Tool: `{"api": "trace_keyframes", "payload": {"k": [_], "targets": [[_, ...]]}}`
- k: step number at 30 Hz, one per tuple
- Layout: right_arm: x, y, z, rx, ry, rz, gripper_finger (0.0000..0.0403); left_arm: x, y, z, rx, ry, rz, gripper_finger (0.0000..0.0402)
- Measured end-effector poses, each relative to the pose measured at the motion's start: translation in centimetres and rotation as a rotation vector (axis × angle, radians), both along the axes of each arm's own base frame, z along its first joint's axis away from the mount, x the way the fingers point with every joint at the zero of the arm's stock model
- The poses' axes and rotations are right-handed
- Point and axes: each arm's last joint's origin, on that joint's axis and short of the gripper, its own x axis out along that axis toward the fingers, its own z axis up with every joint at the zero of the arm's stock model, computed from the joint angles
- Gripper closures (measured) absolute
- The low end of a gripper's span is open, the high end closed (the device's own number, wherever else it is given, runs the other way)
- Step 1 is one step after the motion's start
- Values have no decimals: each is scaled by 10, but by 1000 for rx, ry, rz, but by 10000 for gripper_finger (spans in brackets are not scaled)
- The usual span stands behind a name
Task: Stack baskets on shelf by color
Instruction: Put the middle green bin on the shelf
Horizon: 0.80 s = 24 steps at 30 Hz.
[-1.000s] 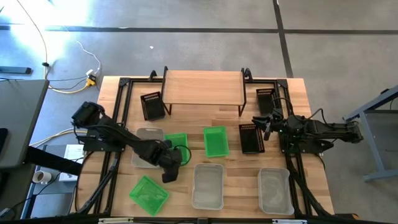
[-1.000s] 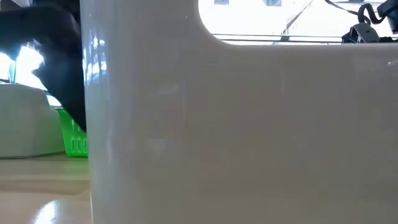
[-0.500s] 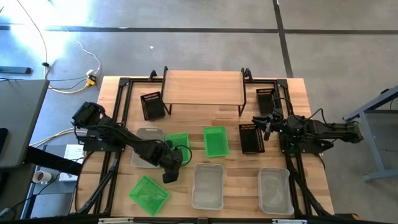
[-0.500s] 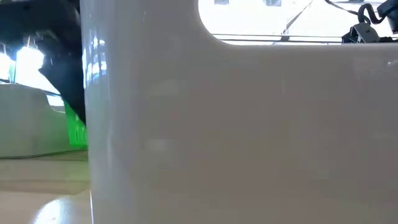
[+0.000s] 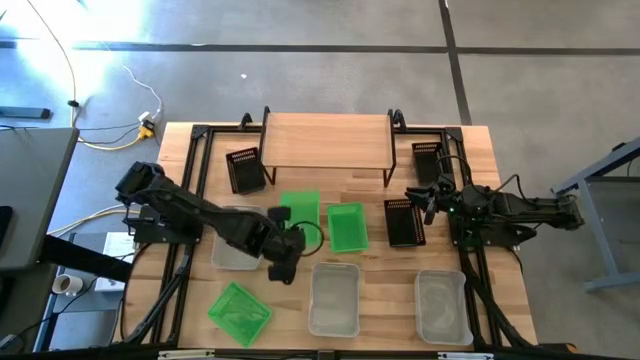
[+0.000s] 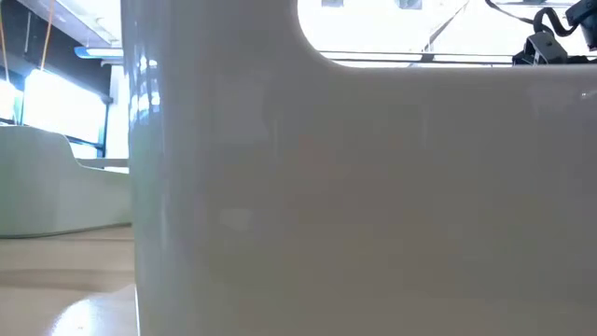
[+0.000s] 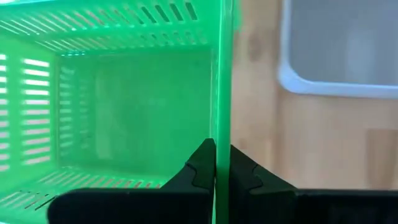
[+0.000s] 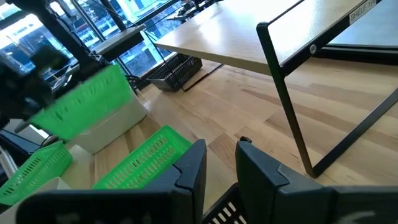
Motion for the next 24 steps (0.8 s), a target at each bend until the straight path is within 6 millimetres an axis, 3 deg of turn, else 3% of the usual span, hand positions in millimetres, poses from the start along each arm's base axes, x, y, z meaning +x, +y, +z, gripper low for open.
{"api": "trace_keyframes", "payload": {"k": [7, 13, 24], "targets": [[0, 0, 0, -1, 0, 0, 329, 8, 40, 38, 144, 33, -33, 401], [0, 0, 0, -2, 1, 1, 329, 5, 84, 54, 223, 125, -20, 401], [0, 0, 0, -2, 1, 0, 329, -29, 177, 71, 192, 193, 63, 401]]}}
